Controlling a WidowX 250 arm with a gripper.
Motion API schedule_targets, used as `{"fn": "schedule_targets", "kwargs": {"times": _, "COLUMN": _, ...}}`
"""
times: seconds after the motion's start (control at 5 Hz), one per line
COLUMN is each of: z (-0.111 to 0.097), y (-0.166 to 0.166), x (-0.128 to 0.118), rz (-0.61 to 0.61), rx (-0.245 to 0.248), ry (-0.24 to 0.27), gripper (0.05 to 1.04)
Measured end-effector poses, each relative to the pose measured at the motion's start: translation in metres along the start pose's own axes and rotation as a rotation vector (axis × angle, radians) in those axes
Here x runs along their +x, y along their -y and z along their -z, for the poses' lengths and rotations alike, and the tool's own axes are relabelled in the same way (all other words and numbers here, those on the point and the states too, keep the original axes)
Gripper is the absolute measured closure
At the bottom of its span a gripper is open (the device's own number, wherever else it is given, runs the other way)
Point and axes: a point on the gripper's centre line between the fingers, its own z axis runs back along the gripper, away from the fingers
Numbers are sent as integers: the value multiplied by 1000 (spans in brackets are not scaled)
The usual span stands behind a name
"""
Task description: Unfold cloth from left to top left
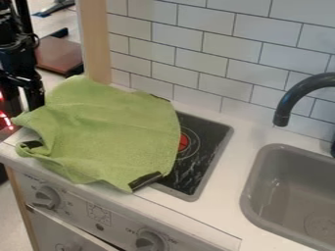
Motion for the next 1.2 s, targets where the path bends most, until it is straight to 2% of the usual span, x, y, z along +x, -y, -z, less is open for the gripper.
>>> {"fn": "schedule_targets", "kwargs": {"times": 0.2, "z": -20, "y": 13, "x": 15, "rz": 44, "rx": 14, "ry": 48, "gripper": 85}}
{"fn": "schedule_targets", "kwargs": {"times": 0.4, "z": -26, "y": 35, "x": 24, "rz": 90, "rx": -27, "ry": 53, "gripper": 85}}
{"fn": "schedule_targets", "kwargs": {"times": 0.6, "z": -51, "y": 64, "x": 29, "rz": 140, "rx": -44, "ry": 84, "gripper": 85}}
{"fn": "schedule_targets", "kwargs": {"times": 0.8, "z": -49, "y": 90, "x": 19, "rz": 157, "rx": -79, "ry": 72, "gripper": 85}}
{"fn": "schedule_targets", "kwargs": {"times": 1.0, "z": -48, "y": 105, "x": 13, "rz": 199, "rx": -66, "ry": 57, "gripper": 85}}
{"fn": "schedule_targets", "kwargs": {"times": 1.2, "z": -49, "y": 105, "x": 14, "rz": 201, "rx": -63, "ry": 60, "gripper": 85}}
